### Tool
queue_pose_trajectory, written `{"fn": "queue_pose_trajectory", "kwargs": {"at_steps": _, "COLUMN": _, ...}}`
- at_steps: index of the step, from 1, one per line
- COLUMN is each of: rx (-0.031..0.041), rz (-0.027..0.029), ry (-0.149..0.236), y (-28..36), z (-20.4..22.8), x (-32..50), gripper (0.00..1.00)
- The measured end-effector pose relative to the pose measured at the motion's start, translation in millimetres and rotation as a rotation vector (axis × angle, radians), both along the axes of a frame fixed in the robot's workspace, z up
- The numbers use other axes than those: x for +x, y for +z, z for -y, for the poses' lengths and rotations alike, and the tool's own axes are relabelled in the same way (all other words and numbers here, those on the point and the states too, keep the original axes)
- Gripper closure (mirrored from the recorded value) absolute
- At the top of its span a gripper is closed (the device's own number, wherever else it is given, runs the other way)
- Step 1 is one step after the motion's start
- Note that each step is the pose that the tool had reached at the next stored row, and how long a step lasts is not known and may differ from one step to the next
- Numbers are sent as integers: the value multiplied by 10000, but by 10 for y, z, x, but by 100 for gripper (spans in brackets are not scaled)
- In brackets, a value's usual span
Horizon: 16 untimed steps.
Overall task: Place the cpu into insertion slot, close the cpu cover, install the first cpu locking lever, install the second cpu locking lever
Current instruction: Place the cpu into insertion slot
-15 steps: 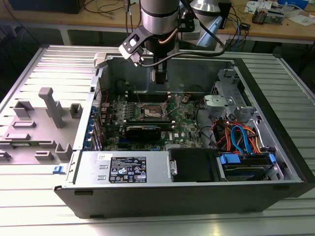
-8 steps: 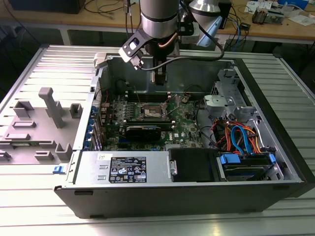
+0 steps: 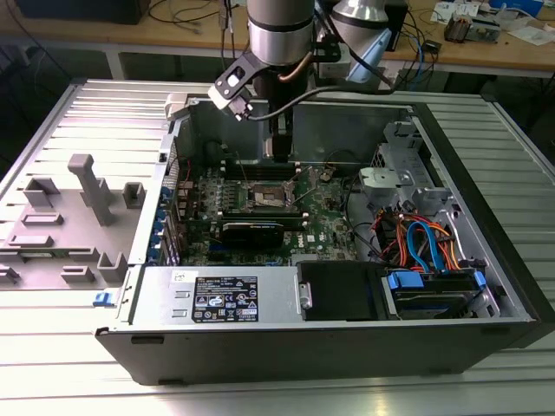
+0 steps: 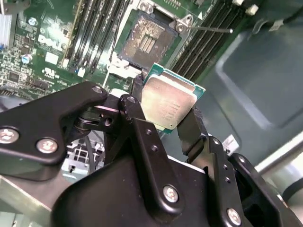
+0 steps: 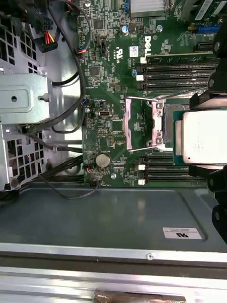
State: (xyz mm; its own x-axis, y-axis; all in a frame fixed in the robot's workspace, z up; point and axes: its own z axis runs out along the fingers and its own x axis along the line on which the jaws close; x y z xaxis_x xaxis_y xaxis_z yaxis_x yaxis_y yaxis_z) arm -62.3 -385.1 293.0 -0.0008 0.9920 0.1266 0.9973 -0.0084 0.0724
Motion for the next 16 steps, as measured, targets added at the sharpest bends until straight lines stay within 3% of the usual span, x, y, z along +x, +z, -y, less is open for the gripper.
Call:
{"fn": "queue_pose_trajectory", "kwargs": {"at_steps": 4, "rx": 0, "rz": -2, "ry": 186, "y": -117, "z": 23, "x": -51, "gripper": 45}}
{"fn": "queue_pose_trajectory", "kwargs": {"at_steps": 11, "rx": -29, "rz": -4, "ry": 192, "y": -248, "z": 59, "x": -61, "gripper": 45}}
{"fn": "queue_pose_trajectory", "kwargs": {"at_steps": 16, "rx": -77, "rz": -6, "ry": 185, "y": -339, "z": 62, "x": -61, "gripper": 45}}
